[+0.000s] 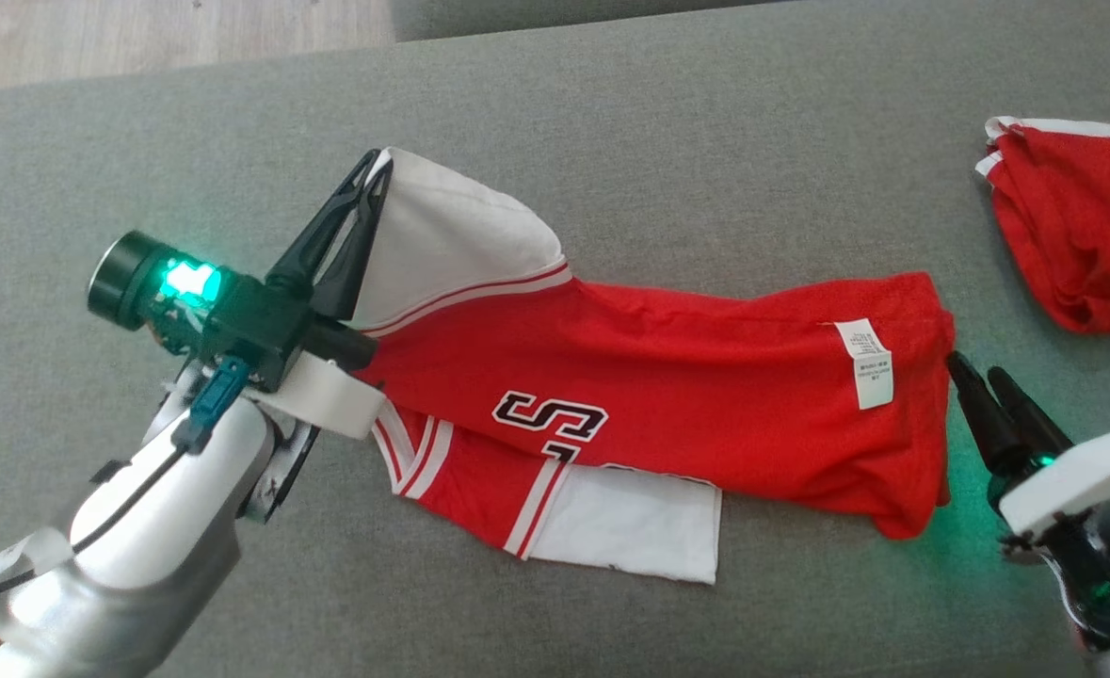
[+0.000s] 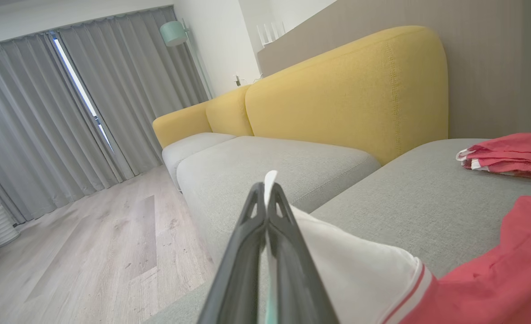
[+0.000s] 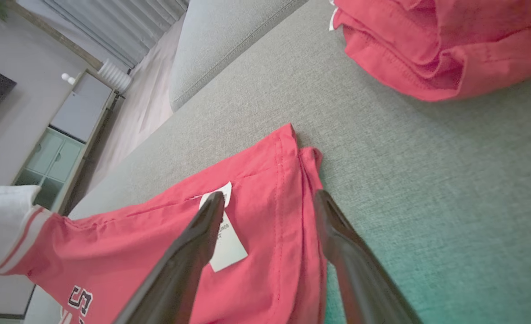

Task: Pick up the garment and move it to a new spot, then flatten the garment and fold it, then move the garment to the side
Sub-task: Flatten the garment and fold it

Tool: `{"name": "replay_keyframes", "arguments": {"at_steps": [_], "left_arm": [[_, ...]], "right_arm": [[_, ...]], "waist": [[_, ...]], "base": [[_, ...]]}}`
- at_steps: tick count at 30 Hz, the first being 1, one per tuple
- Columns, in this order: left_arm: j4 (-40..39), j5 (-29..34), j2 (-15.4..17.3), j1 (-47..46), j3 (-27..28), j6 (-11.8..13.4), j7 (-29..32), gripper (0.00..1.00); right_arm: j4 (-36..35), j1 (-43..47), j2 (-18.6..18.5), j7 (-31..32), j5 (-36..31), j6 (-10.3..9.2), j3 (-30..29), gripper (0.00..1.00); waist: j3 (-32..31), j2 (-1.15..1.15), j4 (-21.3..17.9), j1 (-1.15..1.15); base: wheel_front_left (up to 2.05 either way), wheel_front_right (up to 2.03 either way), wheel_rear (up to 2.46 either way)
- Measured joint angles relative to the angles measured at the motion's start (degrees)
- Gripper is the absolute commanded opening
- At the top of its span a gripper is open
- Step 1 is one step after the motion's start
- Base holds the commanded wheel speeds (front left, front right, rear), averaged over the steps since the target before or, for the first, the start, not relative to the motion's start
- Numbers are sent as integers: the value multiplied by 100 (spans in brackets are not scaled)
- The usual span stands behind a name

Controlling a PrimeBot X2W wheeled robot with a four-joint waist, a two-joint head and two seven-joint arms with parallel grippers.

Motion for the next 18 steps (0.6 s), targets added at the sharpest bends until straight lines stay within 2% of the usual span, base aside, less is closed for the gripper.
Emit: {"name": "replay_keyframes", "arguments": {"at_steps": [3, 18], "left_arm": [[-2, -2, -2, -1, -1, 1, -45, 0], [-31, 0, -14, -123, -38, 1, -46, 0]], "right_arm": [[210, -192, 112, 1, 112, 0, 2, 100], [1393, -1195, 112, -38, 294, 0, 296, 100]], "waist": [[50, 0, -6, 0], [277, 0, 227, 0]], "base": [[0, 0, 0], [0, 0, 0]]}}
